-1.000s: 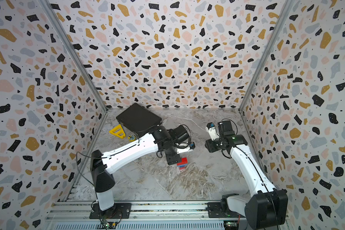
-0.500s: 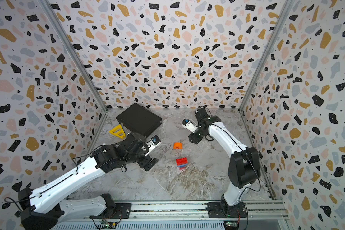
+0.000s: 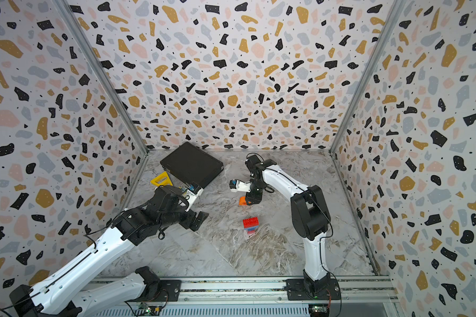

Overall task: Assemble an ice cream with lego
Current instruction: Pick up the lego brick from the center of the board.

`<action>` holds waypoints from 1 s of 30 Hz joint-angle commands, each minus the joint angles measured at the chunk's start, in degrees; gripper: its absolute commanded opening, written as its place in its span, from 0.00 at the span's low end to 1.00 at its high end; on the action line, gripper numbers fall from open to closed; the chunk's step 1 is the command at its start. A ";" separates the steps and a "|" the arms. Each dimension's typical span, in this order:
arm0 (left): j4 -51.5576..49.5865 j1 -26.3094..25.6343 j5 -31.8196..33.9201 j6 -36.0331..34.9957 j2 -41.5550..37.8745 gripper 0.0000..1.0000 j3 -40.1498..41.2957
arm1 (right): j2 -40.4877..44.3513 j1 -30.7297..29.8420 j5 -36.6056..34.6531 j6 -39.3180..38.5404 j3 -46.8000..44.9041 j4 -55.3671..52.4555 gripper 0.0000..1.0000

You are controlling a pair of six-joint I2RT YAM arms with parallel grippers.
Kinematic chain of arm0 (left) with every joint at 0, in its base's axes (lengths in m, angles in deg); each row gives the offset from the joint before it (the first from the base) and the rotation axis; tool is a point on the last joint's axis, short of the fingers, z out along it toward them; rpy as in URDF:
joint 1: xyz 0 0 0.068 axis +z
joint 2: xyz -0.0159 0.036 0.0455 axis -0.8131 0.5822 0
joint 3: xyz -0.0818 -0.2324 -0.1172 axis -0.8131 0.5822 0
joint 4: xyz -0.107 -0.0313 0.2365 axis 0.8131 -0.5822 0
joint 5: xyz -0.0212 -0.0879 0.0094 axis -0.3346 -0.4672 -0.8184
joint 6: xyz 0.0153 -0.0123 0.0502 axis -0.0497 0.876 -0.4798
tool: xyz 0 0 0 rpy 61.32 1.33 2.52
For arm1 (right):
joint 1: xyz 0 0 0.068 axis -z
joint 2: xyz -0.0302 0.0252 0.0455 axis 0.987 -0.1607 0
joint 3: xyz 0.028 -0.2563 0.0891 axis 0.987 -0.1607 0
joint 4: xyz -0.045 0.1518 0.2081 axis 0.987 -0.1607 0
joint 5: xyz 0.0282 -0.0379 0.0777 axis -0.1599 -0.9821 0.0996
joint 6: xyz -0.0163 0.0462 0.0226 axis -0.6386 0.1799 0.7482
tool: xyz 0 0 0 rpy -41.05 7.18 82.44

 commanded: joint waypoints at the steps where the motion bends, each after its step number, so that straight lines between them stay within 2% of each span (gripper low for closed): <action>1: 5.22 1.44 -6.51 1.15 -1.72 1.00 0.42 | -2.58 -0.91 -0.37 -1.46 4.38 -1.79 0.49; 5: 5.30 1.92 -9.40 0.48 -1.72 1.00 0.82 | -5.46 -1.12 -2.13 -1.04 6.61 -1.08 0.49; 13: 5.59 2.67 -11.15 0.23 -1.46 1.00 0.88 | -8.24 -1.16 -5.06 -0.68 8.37 0.01 0.49; 30: 5.93 3.27 -13.13 0.21 -1.21 0.99 0.85 | -9.22 -1.51 -7.19 0.63 9.05 1.93 0.48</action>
